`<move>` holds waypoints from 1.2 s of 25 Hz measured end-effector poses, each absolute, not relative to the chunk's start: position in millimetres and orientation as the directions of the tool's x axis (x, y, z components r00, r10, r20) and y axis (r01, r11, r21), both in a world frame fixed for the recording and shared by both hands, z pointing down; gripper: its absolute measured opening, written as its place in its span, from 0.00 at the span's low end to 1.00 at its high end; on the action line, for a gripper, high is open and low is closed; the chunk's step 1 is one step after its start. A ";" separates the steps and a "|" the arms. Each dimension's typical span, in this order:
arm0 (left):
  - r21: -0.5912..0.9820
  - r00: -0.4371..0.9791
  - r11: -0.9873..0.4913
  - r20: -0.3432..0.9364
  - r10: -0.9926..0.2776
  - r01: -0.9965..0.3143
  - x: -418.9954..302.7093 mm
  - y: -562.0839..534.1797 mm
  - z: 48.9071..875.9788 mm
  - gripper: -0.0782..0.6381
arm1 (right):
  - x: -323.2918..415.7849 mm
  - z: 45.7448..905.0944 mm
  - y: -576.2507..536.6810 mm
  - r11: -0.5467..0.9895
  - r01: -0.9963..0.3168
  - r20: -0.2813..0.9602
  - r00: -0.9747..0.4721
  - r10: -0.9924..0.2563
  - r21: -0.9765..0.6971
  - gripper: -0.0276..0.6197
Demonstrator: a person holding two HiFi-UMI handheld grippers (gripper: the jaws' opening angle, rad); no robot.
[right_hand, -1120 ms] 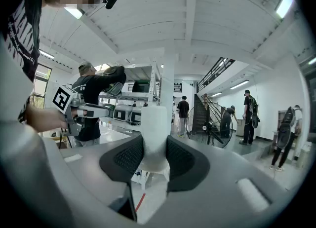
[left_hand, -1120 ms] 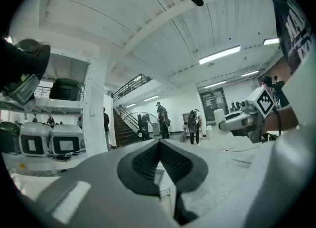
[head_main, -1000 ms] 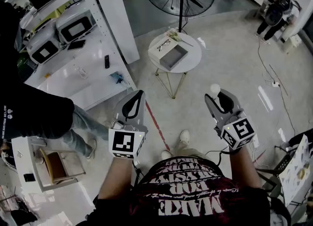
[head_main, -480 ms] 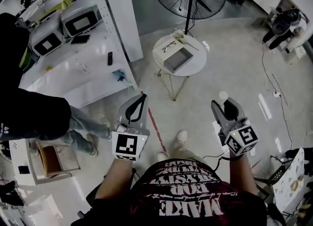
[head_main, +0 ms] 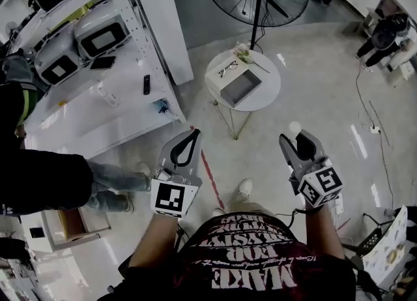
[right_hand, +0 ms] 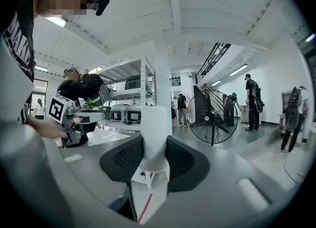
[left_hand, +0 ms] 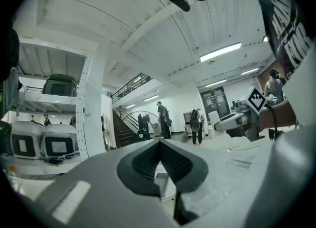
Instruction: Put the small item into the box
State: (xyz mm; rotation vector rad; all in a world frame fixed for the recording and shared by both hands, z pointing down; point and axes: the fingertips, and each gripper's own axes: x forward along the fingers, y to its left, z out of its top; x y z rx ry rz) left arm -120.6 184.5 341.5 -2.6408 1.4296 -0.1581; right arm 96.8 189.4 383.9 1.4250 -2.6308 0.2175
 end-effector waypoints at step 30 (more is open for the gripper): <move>-0.142 0.501 -0.514 0.121 -0.857 -0.846 -14.4 39.0 359.5 0.11 | 173.1 406.3 24.1 0.619 -0.784 0.231 -0.611 -0.757 -0.046 0.29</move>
